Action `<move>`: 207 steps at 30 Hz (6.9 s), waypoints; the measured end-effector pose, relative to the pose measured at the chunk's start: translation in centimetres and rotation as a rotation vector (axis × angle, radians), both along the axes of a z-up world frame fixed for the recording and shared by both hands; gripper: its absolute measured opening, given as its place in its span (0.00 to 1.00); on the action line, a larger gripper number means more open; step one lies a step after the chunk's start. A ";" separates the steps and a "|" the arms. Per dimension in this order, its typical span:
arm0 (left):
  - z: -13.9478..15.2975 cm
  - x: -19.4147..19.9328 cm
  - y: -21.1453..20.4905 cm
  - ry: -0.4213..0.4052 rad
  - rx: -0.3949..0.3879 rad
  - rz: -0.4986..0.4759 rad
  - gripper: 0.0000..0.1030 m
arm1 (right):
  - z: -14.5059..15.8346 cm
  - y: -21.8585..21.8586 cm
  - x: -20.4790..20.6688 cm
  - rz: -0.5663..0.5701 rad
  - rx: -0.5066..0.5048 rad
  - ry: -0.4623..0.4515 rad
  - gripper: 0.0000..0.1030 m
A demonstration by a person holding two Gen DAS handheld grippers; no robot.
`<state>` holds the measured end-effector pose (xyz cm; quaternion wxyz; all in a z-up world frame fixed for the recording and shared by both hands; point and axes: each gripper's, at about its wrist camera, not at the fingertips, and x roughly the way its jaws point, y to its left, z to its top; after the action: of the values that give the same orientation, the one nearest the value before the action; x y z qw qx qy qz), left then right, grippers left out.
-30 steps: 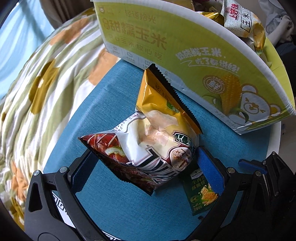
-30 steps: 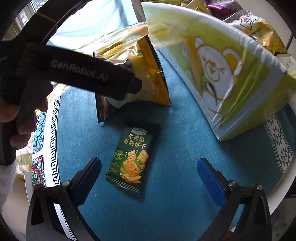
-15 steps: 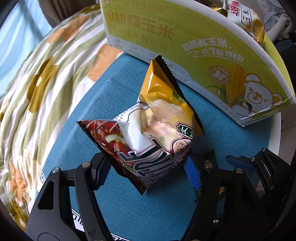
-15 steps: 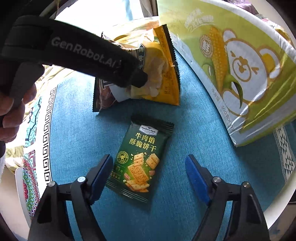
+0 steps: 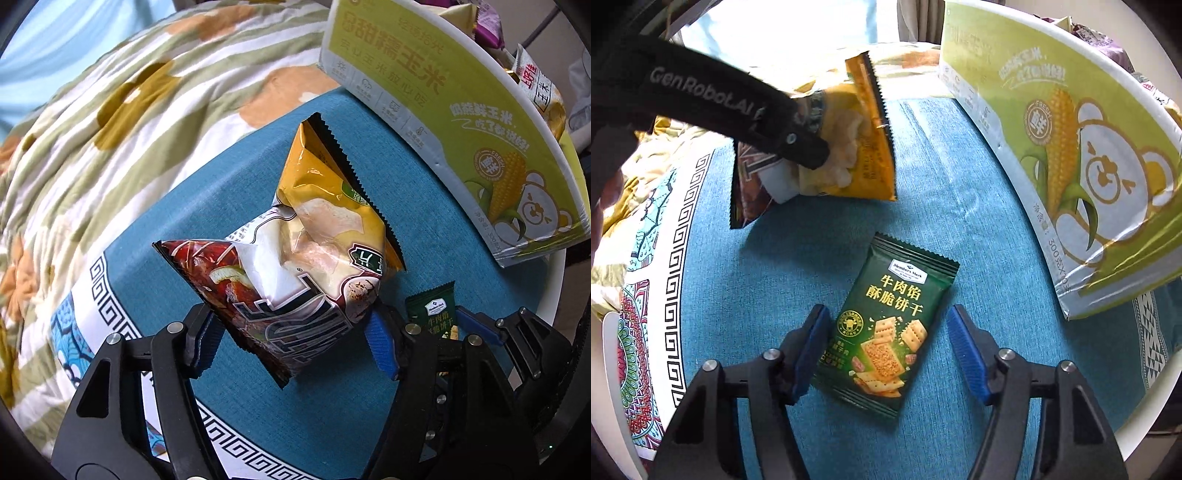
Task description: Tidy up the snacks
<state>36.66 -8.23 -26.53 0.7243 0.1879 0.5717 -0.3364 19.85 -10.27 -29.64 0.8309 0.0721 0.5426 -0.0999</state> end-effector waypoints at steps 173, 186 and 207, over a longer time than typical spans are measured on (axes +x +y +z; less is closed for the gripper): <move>29.7 -38.3 -3.7 -0.770 -0.160 0.689 1.00 | 29.5 -19.9 -23.7 0.164 -0.056 -0.602 1.00; 29.3 -37.2 -3.5 -0.747 -0.145 0.683 1.00 | 29.3 -20.0 -23.3 0.146 -0.056 -0.584 1.00; 28.7 -35.7 -2.4 -0.697 -0.178 0.693 1.00 | 28.9 -19.6 -22.3 0.144 -0.046 -0.579 1.00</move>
<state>1.00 -10.65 2.22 0.9547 0.0254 0.2936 -0.0405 -2.48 -29.91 -0.79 0.9575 0.0399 0.2842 -0.0284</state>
